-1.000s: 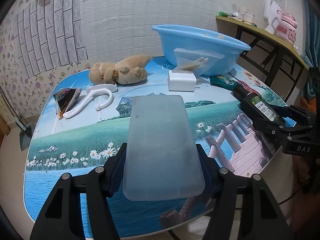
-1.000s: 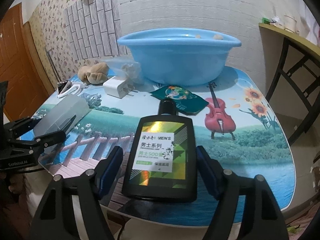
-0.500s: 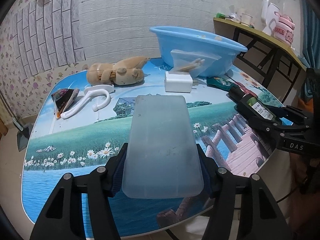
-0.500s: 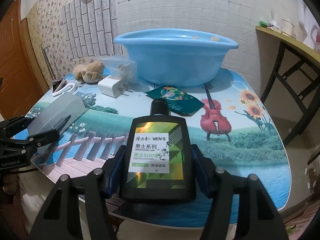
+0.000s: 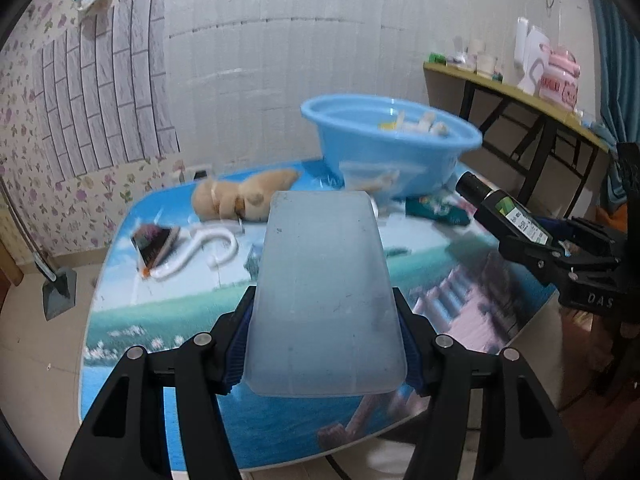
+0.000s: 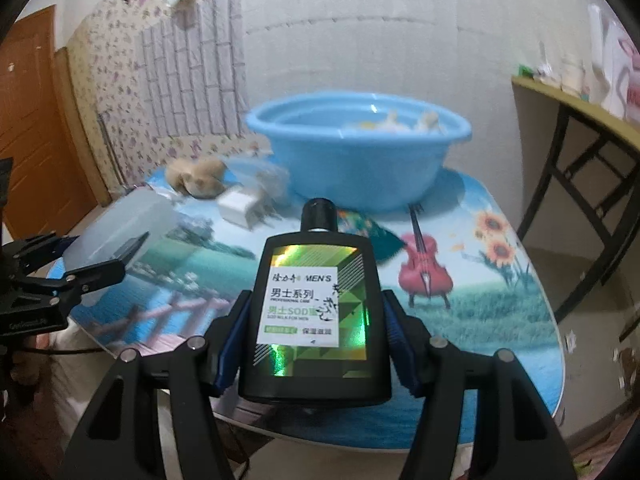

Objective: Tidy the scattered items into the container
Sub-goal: 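Carry the frosted box and green bottle up toward the blue basin with both tools, then lower both items into the blue basin and open both tools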

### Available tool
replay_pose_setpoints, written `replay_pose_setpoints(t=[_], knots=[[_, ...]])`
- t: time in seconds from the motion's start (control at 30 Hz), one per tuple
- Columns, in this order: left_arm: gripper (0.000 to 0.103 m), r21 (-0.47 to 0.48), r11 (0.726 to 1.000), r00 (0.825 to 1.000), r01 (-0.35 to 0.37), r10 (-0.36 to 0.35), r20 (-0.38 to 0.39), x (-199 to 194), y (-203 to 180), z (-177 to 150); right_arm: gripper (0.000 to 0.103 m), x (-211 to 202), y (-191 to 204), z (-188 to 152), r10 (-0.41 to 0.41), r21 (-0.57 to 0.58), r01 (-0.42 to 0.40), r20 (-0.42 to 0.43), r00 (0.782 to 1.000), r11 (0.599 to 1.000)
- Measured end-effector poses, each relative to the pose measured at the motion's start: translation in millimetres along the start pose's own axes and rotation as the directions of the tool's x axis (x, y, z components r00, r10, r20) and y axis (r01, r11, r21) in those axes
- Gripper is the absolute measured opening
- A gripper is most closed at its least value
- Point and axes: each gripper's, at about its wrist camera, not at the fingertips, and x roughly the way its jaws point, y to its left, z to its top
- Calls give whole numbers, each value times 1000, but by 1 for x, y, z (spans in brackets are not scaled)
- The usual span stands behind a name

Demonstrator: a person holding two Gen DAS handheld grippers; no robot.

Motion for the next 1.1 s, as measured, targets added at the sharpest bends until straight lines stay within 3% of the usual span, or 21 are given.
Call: replay_pose_setpoints(t=[0.23,0.53,0.87,1.1], knots=[[61,11,1000,997,23,-23,67,-9,-4,41,61,-16,-3,36,50,7,-51,83,995,999],[61,45,998,994,41,-45,103,22,-18,93,61,5,-29,77,21,59,-27,95,995,998],[61,64,997,996,53,-57,68,78,-34,141,61,51,-62,104,-12,99,5,69,998,995],[61,91,995,998,36,-40,40,113,-47,156,61,76,-79,116,15,126,-23,62,998,992]])
